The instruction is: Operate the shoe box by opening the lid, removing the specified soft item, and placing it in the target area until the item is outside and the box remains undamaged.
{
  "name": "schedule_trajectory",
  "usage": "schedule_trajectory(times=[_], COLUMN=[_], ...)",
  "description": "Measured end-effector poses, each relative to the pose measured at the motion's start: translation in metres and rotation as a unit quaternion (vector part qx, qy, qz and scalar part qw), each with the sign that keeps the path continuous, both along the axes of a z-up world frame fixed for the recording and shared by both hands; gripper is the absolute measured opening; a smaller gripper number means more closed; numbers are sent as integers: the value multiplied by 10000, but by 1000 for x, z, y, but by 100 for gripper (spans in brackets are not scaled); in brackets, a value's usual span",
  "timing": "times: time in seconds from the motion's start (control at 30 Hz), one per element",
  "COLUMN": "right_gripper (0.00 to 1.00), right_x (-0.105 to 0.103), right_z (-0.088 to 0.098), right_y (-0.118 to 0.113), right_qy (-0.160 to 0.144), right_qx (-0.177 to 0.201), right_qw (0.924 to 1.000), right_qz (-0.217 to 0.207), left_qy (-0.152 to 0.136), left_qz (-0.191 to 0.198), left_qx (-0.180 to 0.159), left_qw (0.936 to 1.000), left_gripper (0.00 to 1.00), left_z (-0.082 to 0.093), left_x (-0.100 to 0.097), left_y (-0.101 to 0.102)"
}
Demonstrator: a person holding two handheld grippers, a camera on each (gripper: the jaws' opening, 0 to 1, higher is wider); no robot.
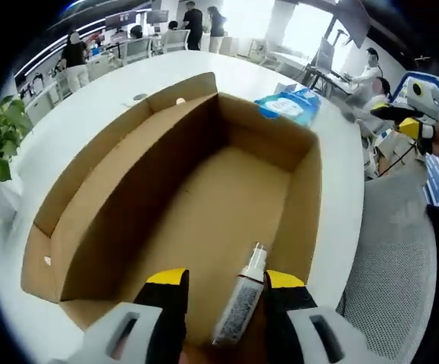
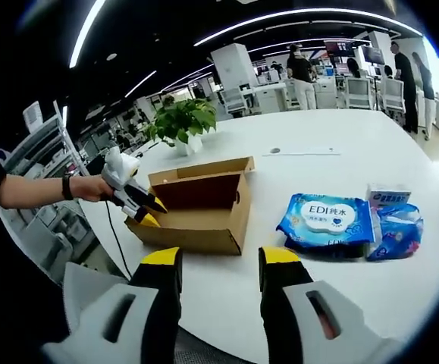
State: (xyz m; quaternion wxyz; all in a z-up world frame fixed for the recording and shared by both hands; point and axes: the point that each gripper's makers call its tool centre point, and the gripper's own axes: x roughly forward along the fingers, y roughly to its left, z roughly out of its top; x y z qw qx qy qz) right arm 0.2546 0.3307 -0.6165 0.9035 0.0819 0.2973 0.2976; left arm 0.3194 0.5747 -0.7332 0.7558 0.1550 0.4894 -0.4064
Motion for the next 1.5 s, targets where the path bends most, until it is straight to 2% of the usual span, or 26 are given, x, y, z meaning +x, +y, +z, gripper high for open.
schedule_trajectory(times=[0.17,0.37,0.6,0.7,0.97,1.23,1.33,1.5], right_gripper=[37,38,37,37,37,38,38,38], right_x=[1,-3,-8,-9,-16,-30,-29,-20], right_z=[9,13,14,14,10,7,8,17], right_y=[-8,-19,-29,-31,-38,-48,-50,-46], right_qy=[-75,-147,-163,-189,-145,-80,-93,-193], right_qx=[121,123,174,182,228,176,157,153], right_qw=[9998,9996,9991,9987,9978,9971,9970,9969], right_qz=[-101,-197,-361,-431,-613,-730,-753,-749], left_qy=[212,281,417,351,427,516,555,532], left_qz=[-163,-537,-661,-704,-863,-1444,-1683,-1838], left_qx=[70,386,364,373,232,254,284,397], left_qw=[9996,9974,9963,9962,9951,9878,9838,9807], left_gripper=[38,38,38,40,37,32,33,34], left_z=[-4,-16,-21,-22,-22,-24,-26,-26], left_x=[-5,-11,-15,-13,-17,-26,-31,-30], left_y=[-4,-4,-5,-7,-12,-21,-24,-25])
